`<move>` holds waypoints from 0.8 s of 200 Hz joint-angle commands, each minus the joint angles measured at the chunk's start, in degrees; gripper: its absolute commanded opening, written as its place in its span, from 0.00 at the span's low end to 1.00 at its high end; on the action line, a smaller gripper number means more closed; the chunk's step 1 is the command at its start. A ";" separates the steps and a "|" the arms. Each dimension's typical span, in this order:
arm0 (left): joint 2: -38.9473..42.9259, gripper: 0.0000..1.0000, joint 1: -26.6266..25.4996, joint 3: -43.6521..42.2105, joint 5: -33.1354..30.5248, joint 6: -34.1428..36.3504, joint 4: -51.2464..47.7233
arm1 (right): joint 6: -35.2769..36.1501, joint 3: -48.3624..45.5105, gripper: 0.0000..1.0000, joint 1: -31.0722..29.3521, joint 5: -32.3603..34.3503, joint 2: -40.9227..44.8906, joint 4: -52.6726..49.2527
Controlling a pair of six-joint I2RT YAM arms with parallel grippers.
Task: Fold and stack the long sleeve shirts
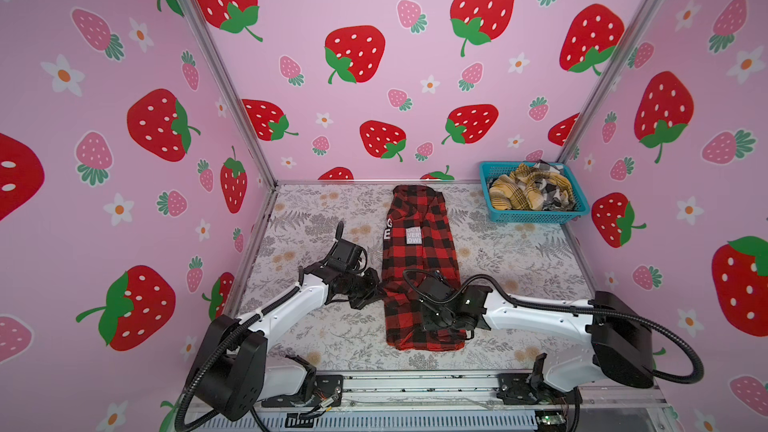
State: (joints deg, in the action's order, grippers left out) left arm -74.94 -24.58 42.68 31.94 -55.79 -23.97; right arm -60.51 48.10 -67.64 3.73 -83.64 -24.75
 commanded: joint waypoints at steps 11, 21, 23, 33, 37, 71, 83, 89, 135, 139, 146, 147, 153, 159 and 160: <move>-0.18 0.00 0.15 -1.29 -0.29 1.03 -1.08 | -1.69 -3.13 0.00 1.99 -4.37 -1.91 4.74; -0.70 0.00 -0.04 -2.04 -0.22 1.11 -0.86 | -1.35 -3.84 0.00 2.56 -6.06 -2.90 5.50; -0.86 0.00 -0.14 -2.17 -0.15 1.18 -0.83 | -1.25 -4.05 0.00 2.65 -6.46 -3.13 6.30; -1.70 0.00 -0.73 -2.94 0.29 1.21 -0.46 | -1.04 -4.91 0.00 3.43 -8.30 -4.24 8.59; -2.12 0.00 -1.11 -3.24 0.47 1.14 -0.31 | -0.98 -5.24 0.00 3.70 -8.88 -4.68 8.97; -4.19 0.00 -6.49 -5.48 0.61 -0.57 2.21 | -0.62 -6.30 0.00 4.62 -10.84 -5.52 10.71; -4.77 0.00 -8.53 -5.67 1.00 -1.97 3.50 | -0.41 -6.11 0.00 4.66 -11.06 -5.57 10.86; -4.87 0.00 -9.36 -5.84 1.09 -2.73 4.36 | -0.40 -6.08 0.00 4.62 -11.11 -5.57 10.95; 0.08 0.00 -10.70 -5.76 1.83 -8.77 5.49 | -0.70 -6.81 0.00 4.62 -11.26 -5.18 11.57; 0.62 0.00 -10.78 -5.71 2.01 -9.39 5.66 | -0.66 -6.87 0.00 4.62 -11.24 -5.17 11.72; 1.38 0.00 -11.12 -5.44 2.03 -10.23 5.68 | -0.67 -6.96 0.00 4.72 -11.34 -5.18 11.87; 1.46 0.00 -11.16 -5.43 2.09 -10.31 5.64 | -0.67 -6.96 0.00 4.71 -11.36 -5.16 11.85; 1.90 0.00 -11.28 -5.29 1.95 -10.62 5.36 | -0.57 -7.05 0.00 4.71 -11.44 -5.16 11.98; 2.11 0.00 -11.28 -5.26 1.81 -11.17 5.05 | -0.57 -7.13 0.00 4.71 -11.42 -5.13 12.22; 2.14 0.00 -11.28 -5.29 1.81 -11.26 5.06 | -0.57 -7.13 0.00 4.71 -11.44 -5.09 12.25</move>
State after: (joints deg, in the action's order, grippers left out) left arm -74.61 -35.20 36.97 32.34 -62.65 -19.18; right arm -60.60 42.02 -63.09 -7.33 -88.44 -13.02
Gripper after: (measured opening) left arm 0.047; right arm 0.045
